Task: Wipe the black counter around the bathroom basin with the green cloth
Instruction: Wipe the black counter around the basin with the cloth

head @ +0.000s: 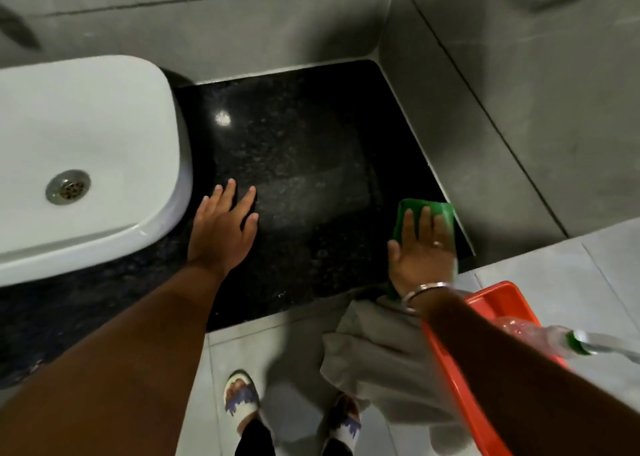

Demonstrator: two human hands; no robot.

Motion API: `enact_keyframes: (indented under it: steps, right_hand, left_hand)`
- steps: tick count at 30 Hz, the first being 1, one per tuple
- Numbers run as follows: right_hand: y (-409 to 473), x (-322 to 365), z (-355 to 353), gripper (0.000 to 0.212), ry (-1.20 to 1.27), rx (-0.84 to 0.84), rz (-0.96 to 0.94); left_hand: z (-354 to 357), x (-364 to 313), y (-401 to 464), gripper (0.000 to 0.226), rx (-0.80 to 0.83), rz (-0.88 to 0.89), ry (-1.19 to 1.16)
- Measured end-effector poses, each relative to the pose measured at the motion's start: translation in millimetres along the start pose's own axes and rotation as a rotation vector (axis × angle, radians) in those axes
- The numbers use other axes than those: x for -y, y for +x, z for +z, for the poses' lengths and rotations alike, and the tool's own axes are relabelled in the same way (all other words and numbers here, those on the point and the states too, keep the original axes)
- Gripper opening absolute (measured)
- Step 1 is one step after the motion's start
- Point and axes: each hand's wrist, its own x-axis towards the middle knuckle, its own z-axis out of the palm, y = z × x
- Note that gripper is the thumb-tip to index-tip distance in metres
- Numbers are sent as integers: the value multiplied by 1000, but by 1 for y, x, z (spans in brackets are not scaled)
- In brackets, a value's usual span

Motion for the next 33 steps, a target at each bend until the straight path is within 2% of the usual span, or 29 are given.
enact_keyframes:
  steps: [2,6,9,11,15,17,18,23,29,33]
  right_hand:
    - [-20,56,5,69,28,-1,-109]
    - [-81,161,6,65,158,70,-546]
    - [-83,155,3,61,161,113,-756]
    - [-66,122,6,59,142,78,-690]
    - [-38,65,1,56,136,-40,-166]
    - [-41,74,2,56,124,-53,-11]
    - [-48,90,4,57,132,-70,8]
    - [-114,179,18,58,111,-45,-357]
    - [-113,183,3,58,79,65,-319]
    - [-119,198,-1,60,78,124,-284]
  left_hand:
    - [0,3,1,53,6,6,-1]
    - [-4,6,1,54,49,18,-2]
    - [-6,6,2,55,80,8,-34]
    - [-3,6,1,55,87,6,-50]
    - [-1,9,3,55,75,24,-42]
    - [2,9,3,56,69,27,-34]
    - [4,9,4,56,77,28,-39]
    - [9,11,7,60,116,45,-69]
    - [-8,16,-4,61,234,101,-104]
    - [-44,49,-83,62,207,187,-120]
